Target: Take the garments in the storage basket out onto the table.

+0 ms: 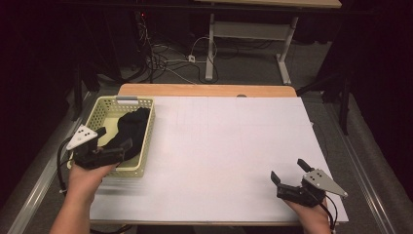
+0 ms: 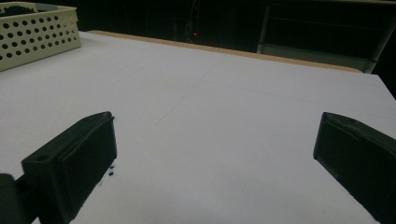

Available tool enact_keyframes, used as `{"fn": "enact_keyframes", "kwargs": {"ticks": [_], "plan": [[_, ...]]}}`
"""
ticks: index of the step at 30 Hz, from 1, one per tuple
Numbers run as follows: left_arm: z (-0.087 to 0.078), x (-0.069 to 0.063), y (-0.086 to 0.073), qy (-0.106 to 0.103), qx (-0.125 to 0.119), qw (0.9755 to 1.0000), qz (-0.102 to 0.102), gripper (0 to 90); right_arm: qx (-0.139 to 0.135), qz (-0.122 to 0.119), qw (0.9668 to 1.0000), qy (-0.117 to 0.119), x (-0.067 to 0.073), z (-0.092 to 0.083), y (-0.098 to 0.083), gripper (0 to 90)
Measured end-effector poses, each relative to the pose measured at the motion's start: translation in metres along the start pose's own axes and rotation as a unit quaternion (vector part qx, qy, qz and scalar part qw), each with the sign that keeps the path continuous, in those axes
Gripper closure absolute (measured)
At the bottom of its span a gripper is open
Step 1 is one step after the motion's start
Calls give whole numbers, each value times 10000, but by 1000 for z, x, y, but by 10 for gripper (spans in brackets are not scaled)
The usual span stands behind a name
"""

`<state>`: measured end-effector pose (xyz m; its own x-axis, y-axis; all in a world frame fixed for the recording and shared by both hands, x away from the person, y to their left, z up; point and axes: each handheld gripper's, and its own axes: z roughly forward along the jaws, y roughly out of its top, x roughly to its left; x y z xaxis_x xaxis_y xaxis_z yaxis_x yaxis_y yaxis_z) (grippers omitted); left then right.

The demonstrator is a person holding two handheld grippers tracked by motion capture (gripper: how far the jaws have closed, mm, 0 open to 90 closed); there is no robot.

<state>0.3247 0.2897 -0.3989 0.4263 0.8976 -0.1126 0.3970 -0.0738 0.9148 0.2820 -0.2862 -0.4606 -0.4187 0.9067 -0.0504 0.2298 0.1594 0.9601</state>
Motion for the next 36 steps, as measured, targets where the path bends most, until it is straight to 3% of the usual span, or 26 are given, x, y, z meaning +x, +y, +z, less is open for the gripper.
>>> {"fn": "enact_keyframes", "kwargs": {"ticks": [2,4,11,16,20,22,23,24,25,26,27,30,31,34,36], "plan": [[7,2,7,98,20,9999,117,0,-11,-16,10000,-5,0,-1,1,4],[15,5,13,41,42,9999,99,0,-2,15,10000,-16,0,-1,0,4],[37,15,28,193,226,9992,249,0,10,24,10000,-21,0,-1,0,3],[51,29,34,218,440,9988,-35,0,20,50,10000,-35,-1,-2,0,4],[63,40,34,306,795,9961,-217,0,-4,72,10000,-59,-2,-2,0,4],[69,48,34,291,1051,9922,-599,0,-2,87,9999,-63,-3,-3,1,4],[72,51,34,299,1181,9902,-678,0,-6,87,9999,-66,-3,-3,1,3],[74,52,34,368,1344,9880,-664,0,-6,70,9999,-71,-3,-3,0,4],[80,53,35,427,1714,9826,-577,0,-4,79,9999,-71,-4,-3,1,4],[82,52,36,385,1864,9800,-579,0,-6,76,9999,-72,-4,-3,1,4],[82,52,36,385,1864,9800,-579,0,-6,76,9999,-72,-4,-3,1,4],[89,49,37,298,2313,9714,-452,0,0,87,9999,-85,-5,-4,1,4],[91,48,37,282,2458,9680,-430,0,-1,75,9999,-90,-5,-3,1,4],[95,46,36,272,2965,9540,-347,0,-22,83,9999,-94,-5,-4,1,4],[97,47,35,301,3194,9463,-407,0,-24,85,9999,-97,-6,-4,1,4]]}}
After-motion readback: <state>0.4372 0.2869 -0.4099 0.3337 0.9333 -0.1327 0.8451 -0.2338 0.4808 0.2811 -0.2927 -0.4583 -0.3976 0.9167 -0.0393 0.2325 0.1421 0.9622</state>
